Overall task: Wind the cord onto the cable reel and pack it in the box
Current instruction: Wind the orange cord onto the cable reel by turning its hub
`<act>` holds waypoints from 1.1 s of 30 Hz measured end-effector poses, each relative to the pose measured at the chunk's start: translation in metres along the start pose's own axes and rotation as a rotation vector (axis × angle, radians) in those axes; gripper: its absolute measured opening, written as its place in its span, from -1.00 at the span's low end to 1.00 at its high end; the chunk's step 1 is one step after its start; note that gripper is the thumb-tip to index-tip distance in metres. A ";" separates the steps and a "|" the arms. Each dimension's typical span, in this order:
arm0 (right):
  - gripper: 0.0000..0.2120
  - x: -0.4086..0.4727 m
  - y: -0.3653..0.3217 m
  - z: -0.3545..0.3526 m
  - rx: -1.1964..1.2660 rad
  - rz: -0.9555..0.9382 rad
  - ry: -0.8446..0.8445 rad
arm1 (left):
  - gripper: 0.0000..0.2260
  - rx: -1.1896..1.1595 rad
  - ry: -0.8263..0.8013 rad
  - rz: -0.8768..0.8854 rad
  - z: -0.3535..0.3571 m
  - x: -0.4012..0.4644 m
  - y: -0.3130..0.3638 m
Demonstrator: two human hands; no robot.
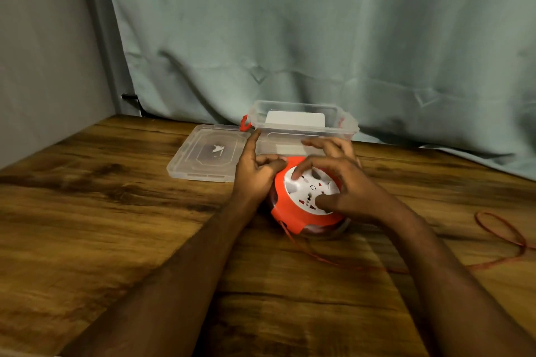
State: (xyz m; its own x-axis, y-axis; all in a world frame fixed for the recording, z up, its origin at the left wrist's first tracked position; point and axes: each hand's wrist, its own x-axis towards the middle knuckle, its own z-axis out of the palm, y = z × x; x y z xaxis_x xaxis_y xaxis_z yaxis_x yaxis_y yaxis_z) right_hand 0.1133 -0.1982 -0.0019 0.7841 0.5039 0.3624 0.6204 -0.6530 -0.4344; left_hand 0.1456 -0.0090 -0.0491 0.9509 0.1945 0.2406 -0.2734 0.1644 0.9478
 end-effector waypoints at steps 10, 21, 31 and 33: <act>-0.27 -0.003 -0.002 -0.011 0.017 0.135 -0.314 | -0.28 0.014 -0.047 0.002 -0.001 -0.003 0.004; -0.27 -0.004 -0.003 -0.013 -0.051 0.099 -0.278 | -0.35 -0.019 -0.115 0.026 0.000 -0.006 0.010; -0.42 -0.001 0.001 -0.005 -0.210 0.088 -0.100 | -0.37 -0.104 -0.045 0.014 0.001 -0.004 0.009; -0.32 0.000 0.000 -0.001 -0.237 0.077 -0.036 | -0.38 -0.119 -0.028 0.013 0.002 -0.004 0.009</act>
State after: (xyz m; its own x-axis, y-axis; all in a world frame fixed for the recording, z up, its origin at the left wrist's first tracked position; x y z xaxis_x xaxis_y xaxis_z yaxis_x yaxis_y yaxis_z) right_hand 0.1137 -0.1990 -0.0012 0.8317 0.4644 0.3043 0.5405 -0.8026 -0.2523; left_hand 0.1393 -0.0103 -0.0411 0.9504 0.1709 0.2597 -0.2992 0.2759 0.9134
